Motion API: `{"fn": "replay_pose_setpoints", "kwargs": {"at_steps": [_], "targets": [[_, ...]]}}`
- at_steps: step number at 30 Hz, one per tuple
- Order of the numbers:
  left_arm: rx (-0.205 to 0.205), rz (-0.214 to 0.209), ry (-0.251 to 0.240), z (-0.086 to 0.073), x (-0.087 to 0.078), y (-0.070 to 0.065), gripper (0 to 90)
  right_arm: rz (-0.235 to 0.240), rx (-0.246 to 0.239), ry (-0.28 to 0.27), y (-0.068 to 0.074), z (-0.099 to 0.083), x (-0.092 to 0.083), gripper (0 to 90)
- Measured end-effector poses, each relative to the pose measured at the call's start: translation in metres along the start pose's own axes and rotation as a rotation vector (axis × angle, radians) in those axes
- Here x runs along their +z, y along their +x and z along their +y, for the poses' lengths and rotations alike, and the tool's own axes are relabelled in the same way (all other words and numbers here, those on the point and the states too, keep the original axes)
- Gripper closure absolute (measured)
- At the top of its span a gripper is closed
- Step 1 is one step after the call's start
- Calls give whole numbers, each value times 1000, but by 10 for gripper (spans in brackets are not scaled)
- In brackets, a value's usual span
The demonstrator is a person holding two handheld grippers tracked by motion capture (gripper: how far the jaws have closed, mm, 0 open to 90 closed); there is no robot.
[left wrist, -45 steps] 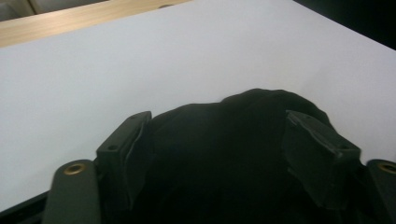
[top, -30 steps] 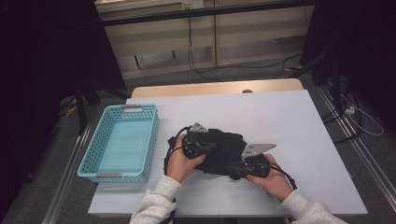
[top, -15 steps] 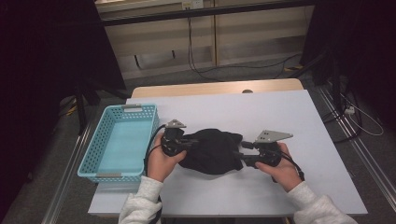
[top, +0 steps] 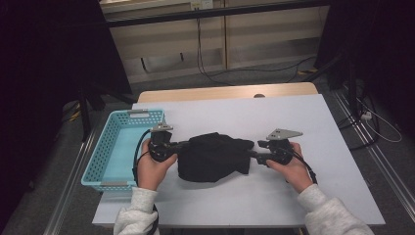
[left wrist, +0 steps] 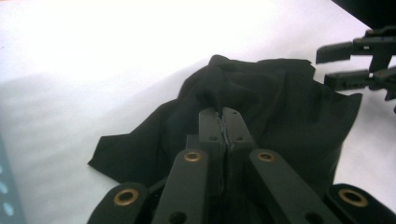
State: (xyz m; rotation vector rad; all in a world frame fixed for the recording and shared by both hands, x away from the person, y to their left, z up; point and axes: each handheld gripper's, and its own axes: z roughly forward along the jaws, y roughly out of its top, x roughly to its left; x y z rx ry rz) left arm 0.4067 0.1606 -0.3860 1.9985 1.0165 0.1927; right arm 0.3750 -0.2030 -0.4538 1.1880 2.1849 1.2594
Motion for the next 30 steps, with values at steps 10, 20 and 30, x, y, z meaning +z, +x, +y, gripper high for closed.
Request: {"fn": "replay_pose_setpoints", "kwargs": {"at_steps": [10, 20, 30], "targets": [[13, 4, 31, -2, 9, -4, 885, 38, -17, 95, 8, -5, 20, 536], [20, -12, 45, 0, 16, -7, 884, 82, -54, 122, 14, -2, 26, 896], [18, -32, 54, 1, 17, -5, 884, -1, -40, 93, -8, 1, -2, 900]]}}
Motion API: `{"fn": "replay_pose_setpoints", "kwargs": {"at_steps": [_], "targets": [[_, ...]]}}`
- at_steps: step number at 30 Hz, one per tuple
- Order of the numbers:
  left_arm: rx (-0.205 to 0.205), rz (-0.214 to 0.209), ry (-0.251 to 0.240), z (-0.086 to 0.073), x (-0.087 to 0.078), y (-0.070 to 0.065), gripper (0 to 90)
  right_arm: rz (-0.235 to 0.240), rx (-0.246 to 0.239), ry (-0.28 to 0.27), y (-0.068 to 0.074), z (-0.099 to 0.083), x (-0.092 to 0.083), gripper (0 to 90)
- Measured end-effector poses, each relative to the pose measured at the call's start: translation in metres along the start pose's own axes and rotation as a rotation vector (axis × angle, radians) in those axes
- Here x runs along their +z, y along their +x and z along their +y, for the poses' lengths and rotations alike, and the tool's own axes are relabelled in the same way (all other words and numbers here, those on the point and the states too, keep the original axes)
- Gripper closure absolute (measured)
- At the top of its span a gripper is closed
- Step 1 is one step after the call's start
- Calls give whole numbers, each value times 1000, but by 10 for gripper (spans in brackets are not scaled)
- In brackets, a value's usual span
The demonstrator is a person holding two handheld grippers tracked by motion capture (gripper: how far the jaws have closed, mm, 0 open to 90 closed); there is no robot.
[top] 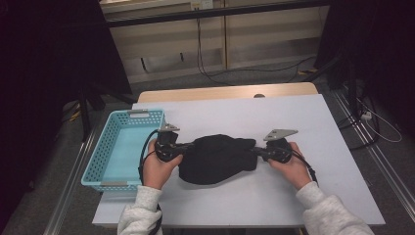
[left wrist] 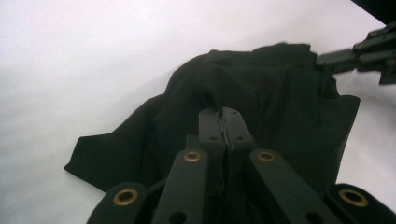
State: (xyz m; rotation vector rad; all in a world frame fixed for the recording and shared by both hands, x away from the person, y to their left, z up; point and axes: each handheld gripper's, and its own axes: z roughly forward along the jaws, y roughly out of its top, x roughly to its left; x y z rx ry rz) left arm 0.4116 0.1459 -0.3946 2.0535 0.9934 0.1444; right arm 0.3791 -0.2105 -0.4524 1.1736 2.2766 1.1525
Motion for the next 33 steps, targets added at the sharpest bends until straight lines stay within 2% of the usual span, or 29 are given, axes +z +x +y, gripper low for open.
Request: {"fn": "replay_pose_setpoints", "kwargs": {"at_steps": [7, 12, 15, 19, 20, 21, 23, 25, 27, 28, 30, 32, 33], "targets": [[0, -10, 24, -1, 5, -3, 884, -79, 23, -15, -22, -5, -18, 900], [-8, -17, 62, -5, 9, -3, 884, -132, 40, -23, -33, -6, -28, 900], [-7, -24, 89, -7, 12, -3, 883, -137, 51, -27, -38, -9, -29, 900], [0, -44, 95, -8, 17, -5, 875, -131, 17, -14, -33, -9, -25, 900], [5, -45, 81, -8, 18, -5, 850, -130, 16, -11, -31, -8, -24, 900], [13, -35, 51, -8, 18, -6, 786, -130, 9, -4, -29, -8, -24, 900], [5, -14, 19, -6, 20, -6, 604, -119, -13, 7, -25, -7, -23, 900], [11, -20, -16, -3, 21, -7, 499, -114, -16, -1, -24, -6, -22, 900], [35, -13, -47, 1, 25, -7, 376, -116, -16, -5, -23, -6, -21, 894], [50, 0, -69, 2, 27, -7, 339, -115, -20, -8, -22, -6, -21, 884], [57, -4, -105, 6, 33, -6, 276, -110, -4, -16, -22, -5, -21, 876], [63, -12, -102, 9, 40, -7, 277, -114, 11, -36, -21, -4, -22, 793], [74, -17, -95, 11, 44, -8, 278, -113, 12, -42, -21, -3, -22, 786]]}}
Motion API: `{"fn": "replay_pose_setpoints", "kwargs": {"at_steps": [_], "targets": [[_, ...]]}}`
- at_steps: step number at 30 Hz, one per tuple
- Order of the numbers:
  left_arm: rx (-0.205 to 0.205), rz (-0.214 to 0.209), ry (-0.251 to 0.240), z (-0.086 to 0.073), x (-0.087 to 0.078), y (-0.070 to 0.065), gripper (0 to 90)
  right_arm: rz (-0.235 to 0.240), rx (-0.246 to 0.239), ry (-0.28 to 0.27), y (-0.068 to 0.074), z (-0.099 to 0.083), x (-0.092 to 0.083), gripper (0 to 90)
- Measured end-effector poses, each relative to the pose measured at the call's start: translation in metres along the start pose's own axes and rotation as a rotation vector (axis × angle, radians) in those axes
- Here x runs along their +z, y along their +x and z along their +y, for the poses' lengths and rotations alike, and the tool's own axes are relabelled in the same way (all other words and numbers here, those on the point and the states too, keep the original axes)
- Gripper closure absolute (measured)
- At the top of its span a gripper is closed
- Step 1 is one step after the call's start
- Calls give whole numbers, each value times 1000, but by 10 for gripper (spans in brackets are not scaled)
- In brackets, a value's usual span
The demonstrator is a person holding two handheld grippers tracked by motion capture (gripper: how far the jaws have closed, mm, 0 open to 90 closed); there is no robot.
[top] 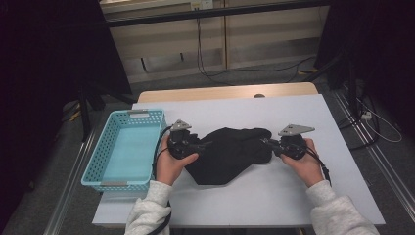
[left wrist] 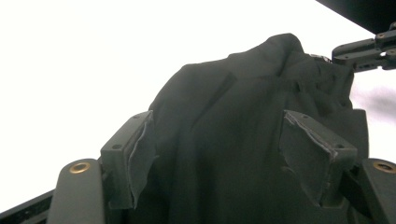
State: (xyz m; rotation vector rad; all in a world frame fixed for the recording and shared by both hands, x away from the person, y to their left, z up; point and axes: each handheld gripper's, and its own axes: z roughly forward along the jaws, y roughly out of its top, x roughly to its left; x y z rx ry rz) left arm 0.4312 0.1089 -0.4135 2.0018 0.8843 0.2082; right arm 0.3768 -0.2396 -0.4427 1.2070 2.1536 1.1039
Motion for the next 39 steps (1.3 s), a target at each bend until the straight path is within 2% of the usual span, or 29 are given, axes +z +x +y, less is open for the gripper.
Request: {"fn": "replay_pose_setpoints", "kwargs": {"at_steps": [2, 3, 5, 8, 9, 11, 12, 13, 16, 18, 21, 24, 27, 29, 31, 33, 36, 39], "targets": [[43, -2, 7, 2, 8, -2, 298, 1, 7, -17, 1, 1, 0, 719], [52, -6, -3, 3, 12, -2, 311, 8, 0, -14, 2, 1, 1, 730], [52, -15, -6, 4, 19, -3, 340, 15, -12, -10, 4, 1, 1, 694], [68, -39, 30, -1, 29, -8, 410, 25, -15, -20, 5, 2, 4, 633], [65, -61, 56, -4, 31, -10, 480, 22, -10, -19, 5, 2, 5, 628], [51, -76, 109, -10, 35, -13, 578, 26, -11, -19, 5, 2, 8, 617], [46, -84, 144, -14, 37, -15, 675, 24, -12, -14, 5, 1, 9, 608], [46, -92, 156, -16, 37, -15, 745, 32, -9, -13, 5, 1, 10, 608], [22, -124, 192, -22, 34, -19, 874, 27, -6, -14, 6, 2, 12, 603], [-3, -148, 210, -25, 28, -20, 900, 31, -3, -26, 6, 3, 13, 603], [-7, -151, 251, -29, 21, -24, 900, 32, 3, -52, 8, 6, 14, 604], [-27, -155, 266, -33, 16, -25, 900, 50, 10, -64, 11, 9, 17, 597], [-25, -152, 276, -34, 14, -24, 900, 68, 10, -71, 16, 13, 20, 581], [-15, -138, 255, -32, 11, -23, 884, 73, -6, -71, 21, 15, 22, 581], [-29, -111, 221, -28, 9, -23, 715, 92, -28, -42, 25, 14, 27, 582], [-61, -86, 175, -21, 6, -20, 485, 103, -38, 12, 29, 11, 33, 623], [-33, -46, 116, -10, 1, -15, 388, 105, -57, 72, 32, 6, 39, 675], [-54, -19, 52, 0, -2, -2, 296, 110, -57, 94, 33, 3, 39, 744]]}}
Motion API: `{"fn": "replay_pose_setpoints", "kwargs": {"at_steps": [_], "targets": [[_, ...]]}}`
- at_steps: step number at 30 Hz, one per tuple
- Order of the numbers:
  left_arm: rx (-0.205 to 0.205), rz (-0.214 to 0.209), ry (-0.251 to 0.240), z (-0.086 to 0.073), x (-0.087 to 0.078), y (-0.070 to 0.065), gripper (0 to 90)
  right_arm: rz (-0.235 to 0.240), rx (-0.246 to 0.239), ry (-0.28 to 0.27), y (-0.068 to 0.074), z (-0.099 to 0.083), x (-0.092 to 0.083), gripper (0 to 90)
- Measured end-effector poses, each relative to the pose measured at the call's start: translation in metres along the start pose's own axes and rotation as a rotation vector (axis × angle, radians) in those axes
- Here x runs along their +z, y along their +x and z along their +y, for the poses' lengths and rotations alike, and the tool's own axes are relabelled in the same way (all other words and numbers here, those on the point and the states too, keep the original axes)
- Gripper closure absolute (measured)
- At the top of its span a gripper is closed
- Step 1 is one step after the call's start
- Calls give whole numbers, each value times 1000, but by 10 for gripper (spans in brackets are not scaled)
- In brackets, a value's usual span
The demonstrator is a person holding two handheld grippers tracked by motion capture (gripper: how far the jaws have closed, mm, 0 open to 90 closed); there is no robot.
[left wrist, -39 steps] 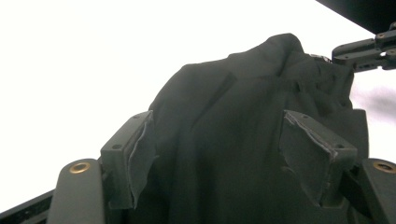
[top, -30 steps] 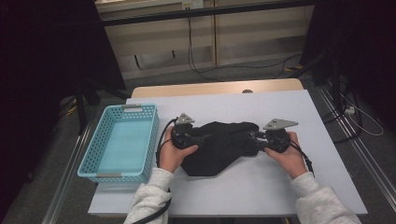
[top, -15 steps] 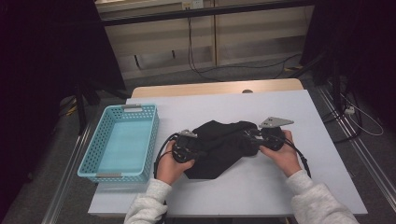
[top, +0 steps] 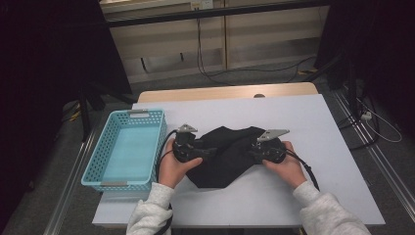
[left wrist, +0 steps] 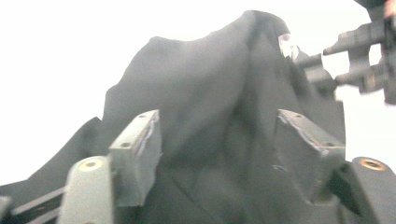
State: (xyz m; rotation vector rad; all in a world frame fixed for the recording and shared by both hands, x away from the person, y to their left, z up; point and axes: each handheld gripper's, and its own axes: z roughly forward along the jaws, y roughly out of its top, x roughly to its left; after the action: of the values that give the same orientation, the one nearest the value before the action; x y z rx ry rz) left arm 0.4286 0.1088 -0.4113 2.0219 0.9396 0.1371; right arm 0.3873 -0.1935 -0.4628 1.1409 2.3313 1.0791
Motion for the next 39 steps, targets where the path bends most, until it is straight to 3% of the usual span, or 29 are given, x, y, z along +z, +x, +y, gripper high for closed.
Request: {"fn": "replay_pose_setpoints", "kwargs": {"at_steps": [2, 6, 9, 13, 15, 17, 20, 22, 27, 30, 33, 34, 35, 36, 37, 39], "targets": [[-28, 44, -19, 5, -1, 10, 267, 13, 17, -4, -1, -3, -3, 779], [-42, 89, -20, 13, 5, 24, 249, 49, 18, 4, -1, -10, -13, 852], [-72, 61, -20, 20, 20, 29, 252, 64, 12, 1, 1, -14, -20, 789], [-69, 80, 29, 22, 45, 36, 292, 23, 22, -33, -2, -13, -32, 642], [-72, 103, 51, 21, 53, 40, 346, -3, 58, -73, -9, -13, -40, 621], [-88, 96, 63, 18, 58, 41, 397, -41, 85, -87, -18, -15, -47, 581], [-84, 92, 109, 13, 62, 42, 553, -96, 153, -103, -34, -20, -53, 554], [-99, 67, 134, 10, 63, 42, 699, -102, 183, -104, -41, -24, -53, 551], [-105, 68, 117, 9, 53, 40, 874, -69, 212, -65, -40, -26, -41, 545], [-104, 74, 79, 10, 37, 39, 878, -49, 225, -38, -37, -26, -32, 550], [-98, 90, 60, 10, 22, 39, 881, -41, 207, -23, -33, -25, -26, 630], [-98, 96, 53, 10, 17, 40, 881, -54, 193, -21, -33, -25, -25, 686], [-103, 103, 40, 9, 14, 41, 882, -36, 198, -20, -33, -24, -25, 788], [-105, 102, 30, 8, 10, 42, 882, 7, 228, -21, -34, -25, -25, 820], [-106, 104, 21, 7, 6, 43, 882, 14, 248, -23, -35, -26, -25, 838], [-108, 110, 10, 6, 1, 43, 882, -3, 231, -31, -36, -25, -27, 854]]}}
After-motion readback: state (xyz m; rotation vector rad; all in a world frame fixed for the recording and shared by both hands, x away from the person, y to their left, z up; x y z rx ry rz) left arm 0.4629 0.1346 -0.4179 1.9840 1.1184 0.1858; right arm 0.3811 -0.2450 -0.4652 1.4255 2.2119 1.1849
